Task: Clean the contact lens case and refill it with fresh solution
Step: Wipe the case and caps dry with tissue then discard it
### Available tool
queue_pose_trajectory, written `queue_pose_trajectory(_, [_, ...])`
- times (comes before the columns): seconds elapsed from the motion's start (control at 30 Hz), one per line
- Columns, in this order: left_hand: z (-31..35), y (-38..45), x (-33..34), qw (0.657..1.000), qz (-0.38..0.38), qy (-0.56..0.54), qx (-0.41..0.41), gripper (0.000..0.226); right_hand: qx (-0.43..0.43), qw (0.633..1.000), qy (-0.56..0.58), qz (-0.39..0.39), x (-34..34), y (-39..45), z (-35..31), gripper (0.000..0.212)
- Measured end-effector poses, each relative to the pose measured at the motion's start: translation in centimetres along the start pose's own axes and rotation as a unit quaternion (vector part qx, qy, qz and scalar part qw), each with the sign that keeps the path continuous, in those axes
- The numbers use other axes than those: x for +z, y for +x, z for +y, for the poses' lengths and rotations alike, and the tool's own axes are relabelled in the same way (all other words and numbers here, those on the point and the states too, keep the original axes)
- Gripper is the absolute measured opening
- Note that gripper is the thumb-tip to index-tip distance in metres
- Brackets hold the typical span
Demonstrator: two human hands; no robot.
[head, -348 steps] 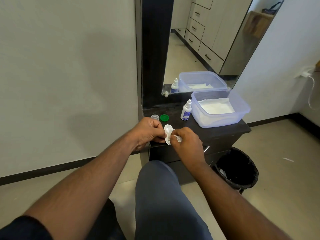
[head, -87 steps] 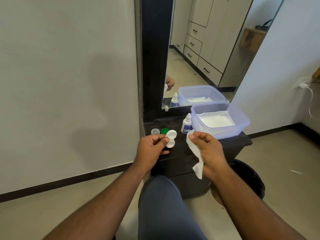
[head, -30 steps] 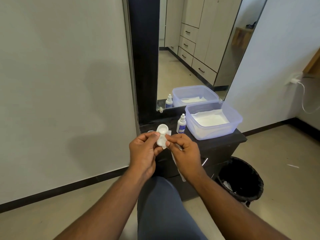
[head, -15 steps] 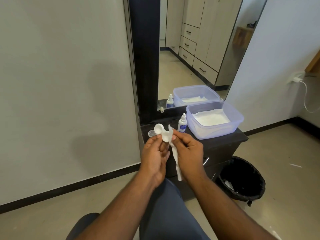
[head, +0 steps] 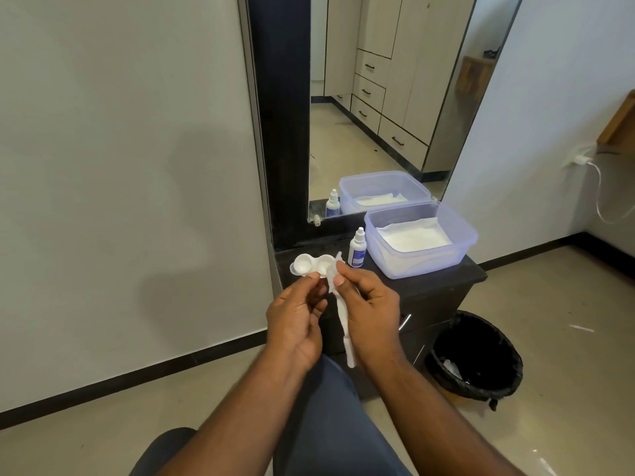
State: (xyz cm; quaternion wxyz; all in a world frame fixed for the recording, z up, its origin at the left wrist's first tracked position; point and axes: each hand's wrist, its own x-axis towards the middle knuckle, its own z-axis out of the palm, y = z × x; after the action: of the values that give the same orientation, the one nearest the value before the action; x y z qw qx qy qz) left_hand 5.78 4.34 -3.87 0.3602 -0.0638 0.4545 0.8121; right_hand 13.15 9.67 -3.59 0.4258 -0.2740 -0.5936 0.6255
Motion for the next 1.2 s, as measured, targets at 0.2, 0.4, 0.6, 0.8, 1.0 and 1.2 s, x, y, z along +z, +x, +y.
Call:
queue_pose_trajectory(0.2, [-0.8,-1.1,1.1,0.998,-0.003,-0.061,-0.021,0.011,0.079,0.994,0.063,0.035,0.7,0.1,-0.1,0.024])
queue_pose_trajectory(0.4, [-0.6,-1.0,1.5,1.0,0.014,-0.019,0.012,0.01,0.297,0.906,0.299,-0.04,0.3,-0.2,-1.3,0.026])
queue_pose_trajectory(0.6, [0.1,-0.5,0.3,0.944,0.001,0.214,0.25,0.017,0.326,0.908,0.262,0.006,-2.9,1.6,-2.2,0.017])
queue_pose_trajectory(0.8, [0.7,1.8,-2.7,0.56,-0.095,0.559,0.604,0.026,0.325,0.944,0.047,0.018,-3.3,2.5,-2.7,0.032])
queue_pose_trajectory(1.0, [2.1,3.2,-3.6,0.319,-0.131,0.609,0.715,0.023,0.302,0.951,-0.056,-0.042,-2.9,1.9,-3.3,0.028])
queue_pose_trajectory(1.2, [1.7,2.2,-3.3,0.57,-0.16,0.578,0.561,0.031,0.281,0.959,-0.024,-0.019,-2.9,1.6,-3.5,0.016])
